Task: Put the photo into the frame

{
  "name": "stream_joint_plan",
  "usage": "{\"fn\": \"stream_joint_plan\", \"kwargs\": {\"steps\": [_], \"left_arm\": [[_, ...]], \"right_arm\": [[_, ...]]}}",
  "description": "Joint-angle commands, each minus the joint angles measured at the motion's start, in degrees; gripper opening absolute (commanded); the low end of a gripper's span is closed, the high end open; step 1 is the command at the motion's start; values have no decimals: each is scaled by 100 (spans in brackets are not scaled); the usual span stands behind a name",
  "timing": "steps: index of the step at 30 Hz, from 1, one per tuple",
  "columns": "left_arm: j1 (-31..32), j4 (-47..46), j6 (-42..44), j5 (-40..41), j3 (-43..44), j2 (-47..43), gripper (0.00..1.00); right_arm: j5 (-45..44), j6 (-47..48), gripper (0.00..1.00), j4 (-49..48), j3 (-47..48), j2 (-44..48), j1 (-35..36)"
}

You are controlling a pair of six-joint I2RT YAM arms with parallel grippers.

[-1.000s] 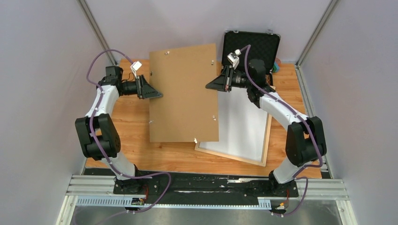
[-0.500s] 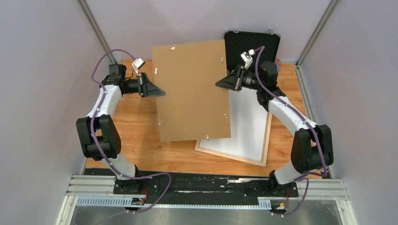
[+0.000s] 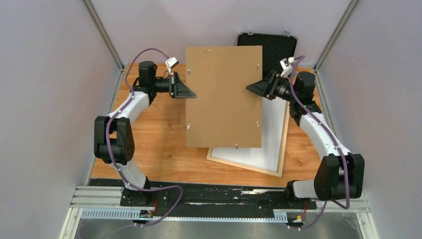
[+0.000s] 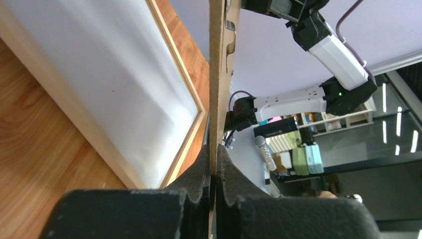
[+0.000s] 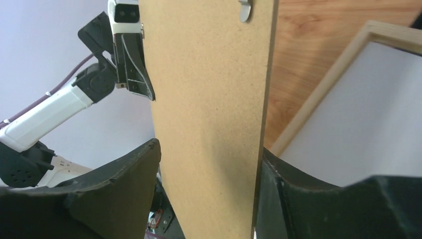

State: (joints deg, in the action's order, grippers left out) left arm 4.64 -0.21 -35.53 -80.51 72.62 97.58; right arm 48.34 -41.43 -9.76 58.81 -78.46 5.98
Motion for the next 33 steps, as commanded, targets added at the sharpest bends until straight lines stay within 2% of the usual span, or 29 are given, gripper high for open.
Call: {"fn": "stream_joint_plan", "kwargs": {"steps": [1,4,7,12,22,33], "left_arm": [[446,-1908,-1834,567,129,631,0],[743,-2416,-2482,632,303,968,0],[1035,-2524,-2596,707,448,1263,0],[1341,-2729,-2797,746,736,1618,0],[1587,-2399,-2588,765,1139,2238,0],[1822,-3430,-3275,761,1137,2726,0]], "right_arm": [[26,406,63,-26,-57,585,-447],[204,541,68,131,-279,751,-867],[407,644,75,353,-471,849,-1224],[633,826,81,685,-718,926,-1829],[721,1651,85,1575,-1051,1013,-2595],[455,2209,86,2143,-1288,1113,-3276]]}}
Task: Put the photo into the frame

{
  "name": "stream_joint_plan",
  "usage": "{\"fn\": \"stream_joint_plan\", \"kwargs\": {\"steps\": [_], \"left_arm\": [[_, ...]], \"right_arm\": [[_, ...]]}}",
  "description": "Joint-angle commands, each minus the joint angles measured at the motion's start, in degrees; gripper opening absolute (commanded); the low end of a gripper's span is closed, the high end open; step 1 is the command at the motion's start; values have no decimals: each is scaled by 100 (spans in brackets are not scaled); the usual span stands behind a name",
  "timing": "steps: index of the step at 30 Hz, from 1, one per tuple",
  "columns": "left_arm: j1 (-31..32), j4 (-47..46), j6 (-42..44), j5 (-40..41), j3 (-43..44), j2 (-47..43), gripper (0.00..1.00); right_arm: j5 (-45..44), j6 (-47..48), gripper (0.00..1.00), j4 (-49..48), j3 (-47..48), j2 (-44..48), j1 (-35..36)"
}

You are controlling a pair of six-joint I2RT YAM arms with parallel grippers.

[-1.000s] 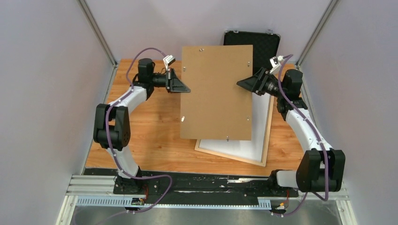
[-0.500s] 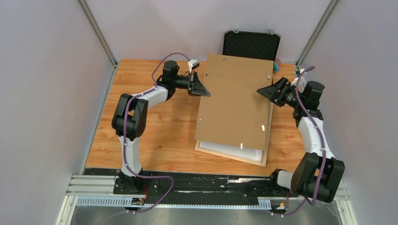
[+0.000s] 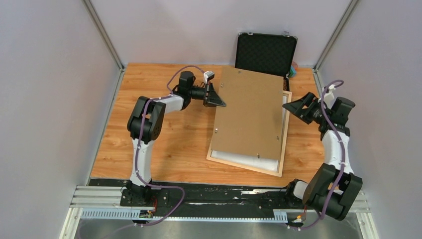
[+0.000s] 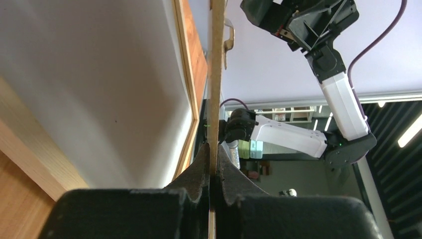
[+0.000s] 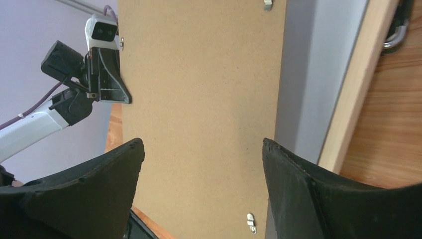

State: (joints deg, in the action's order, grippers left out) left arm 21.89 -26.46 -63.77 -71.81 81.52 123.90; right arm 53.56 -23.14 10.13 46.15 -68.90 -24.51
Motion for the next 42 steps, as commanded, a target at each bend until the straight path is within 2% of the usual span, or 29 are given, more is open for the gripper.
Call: {"fn": "stream_joint_plan", "kwargs": {"steps": [1,10,13,14,15,16,17,18,21,30,42], "left_arm": [[110,-873,-496,-111,240,162,0],[173,-1198,-705,-288,218,304,0],[175,-851,-301,-313,208,253,0],[175,-309,-47,-256,234,220,0],[175,61,563,-198,264,136,0],[175,976,952,-62,382,47,0],[175,1402,1674,4,457,12,0],[175,2104,1938,116,586,-41,0],[175,2551,2335,171,636,-110,0],[175,2510,2266,118,587,-150,0],[175,1073,1029,-156,241,-173,0]], "right_arm": [[-144,437,86,208,-26,146,-263],[-725,826,84,579,195,-414,-300],[-993,1005,81,649,298,-764,-300],[-1075,1056,81,650,329,-913,-304],[-1158,1105,80,646,361,-1026,-294],[-1214,1135,79,648,412,-1147,-291],[-1230,1151,79,640,457,-1274,-291],[-1226,1161,78,644,508,-1390,-287],[-1250,1170,77,594,619,-1693,-220],[-1361,1124,75,427,1006,-2337,47],[-1535,1058,68,371,1566,-2951,444]]}}
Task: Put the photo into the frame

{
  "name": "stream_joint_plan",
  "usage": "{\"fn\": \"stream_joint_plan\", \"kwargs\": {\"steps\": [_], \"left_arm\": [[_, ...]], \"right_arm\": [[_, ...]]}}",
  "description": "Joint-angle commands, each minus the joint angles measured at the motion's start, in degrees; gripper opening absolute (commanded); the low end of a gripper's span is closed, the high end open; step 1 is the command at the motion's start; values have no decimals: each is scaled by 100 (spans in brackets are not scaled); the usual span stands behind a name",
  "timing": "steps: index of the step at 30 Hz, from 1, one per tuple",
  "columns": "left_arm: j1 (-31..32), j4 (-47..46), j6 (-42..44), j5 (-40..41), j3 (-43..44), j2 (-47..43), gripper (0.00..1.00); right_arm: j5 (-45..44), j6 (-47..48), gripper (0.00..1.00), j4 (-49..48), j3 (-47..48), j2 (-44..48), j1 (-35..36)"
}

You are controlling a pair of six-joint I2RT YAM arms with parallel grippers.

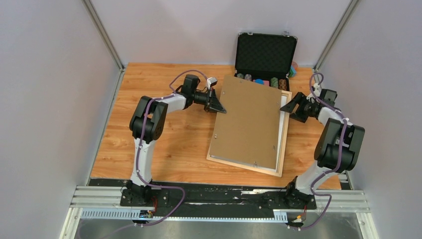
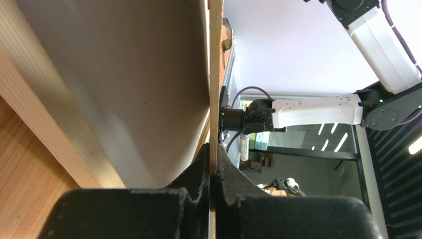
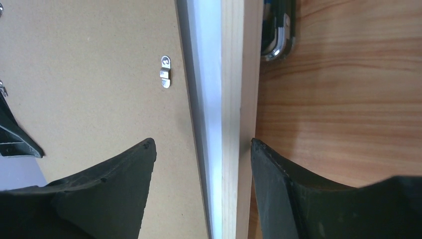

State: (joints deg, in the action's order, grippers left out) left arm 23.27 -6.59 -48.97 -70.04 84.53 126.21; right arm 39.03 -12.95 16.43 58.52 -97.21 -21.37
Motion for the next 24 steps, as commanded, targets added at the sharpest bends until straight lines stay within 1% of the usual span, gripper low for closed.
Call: {"fn": "stream_joint_plan", "kwargs": {"steps": [1,6,9,17,24], "left_arm": [[38,-1015,-536,-356,-87,-404,0],[38,-1866,-1251,-474,-269,-377,0],[38,-1987,-1363,-505,-288,-382,0],[38,-1965,-1330,-568,-275,-323,0],[48,-1086,-635,-562,-16,-263,0]], "right_arm": [[-92,38,67,-262,367,-153,151],[-67,-2,66,-262,574,-312,245],[-62,-19,66,-254,686,-374,284],[109,-47,67,-246,935,-526,293],[138,-40,69,-225,1007,-469,290]]}}
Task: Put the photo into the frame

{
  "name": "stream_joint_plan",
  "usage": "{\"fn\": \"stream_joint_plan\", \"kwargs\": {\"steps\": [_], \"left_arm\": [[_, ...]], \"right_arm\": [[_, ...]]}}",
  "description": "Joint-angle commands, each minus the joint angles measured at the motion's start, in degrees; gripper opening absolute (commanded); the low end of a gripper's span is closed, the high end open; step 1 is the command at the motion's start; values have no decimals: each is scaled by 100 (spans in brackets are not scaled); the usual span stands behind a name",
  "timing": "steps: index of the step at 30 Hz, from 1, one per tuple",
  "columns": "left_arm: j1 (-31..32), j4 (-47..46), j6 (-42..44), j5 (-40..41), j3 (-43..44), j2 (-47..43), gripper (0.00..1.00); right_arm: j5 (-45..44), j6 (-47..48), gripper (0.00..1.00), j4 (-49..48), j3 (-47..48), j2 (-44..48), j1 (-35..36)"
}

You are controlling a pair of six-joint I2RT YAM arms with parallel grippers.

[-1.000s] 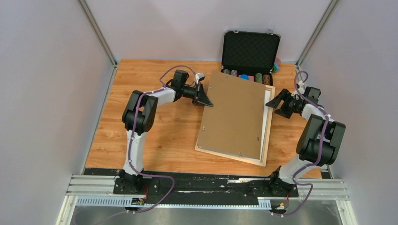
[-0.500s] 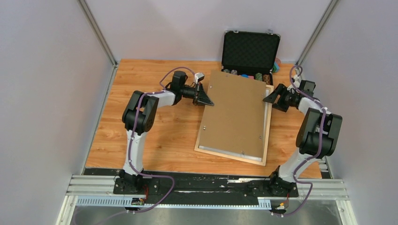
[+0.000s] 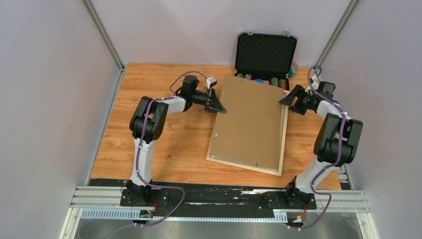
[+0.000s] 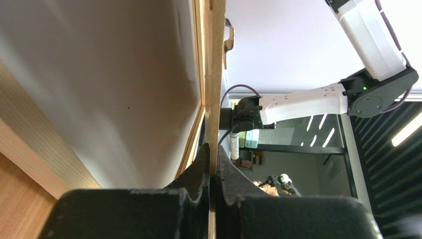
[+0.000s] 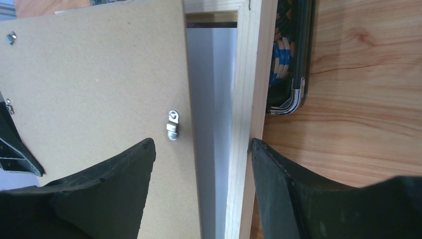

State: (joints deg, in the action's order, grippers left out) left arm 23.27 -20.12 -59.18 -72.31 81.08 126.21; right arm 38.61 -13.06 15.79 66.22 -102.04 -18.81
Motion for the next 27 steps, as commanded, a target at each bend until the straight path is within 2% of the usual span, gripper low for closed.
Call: {"fn": "stream_joint_plan", "kwargs": {"steps": [1,8,27], "left_arm": [[47,314,446,-331,378,-254,0],[53,537,651,-359,549,-97,0],[184,533,560,-311,573,53,0]], "right_arm": [[186,-30,69,-159,242,29,27],[208,2,69,-131,187,17,27],[267,-21,70,-120,190,-27,-7]]}}
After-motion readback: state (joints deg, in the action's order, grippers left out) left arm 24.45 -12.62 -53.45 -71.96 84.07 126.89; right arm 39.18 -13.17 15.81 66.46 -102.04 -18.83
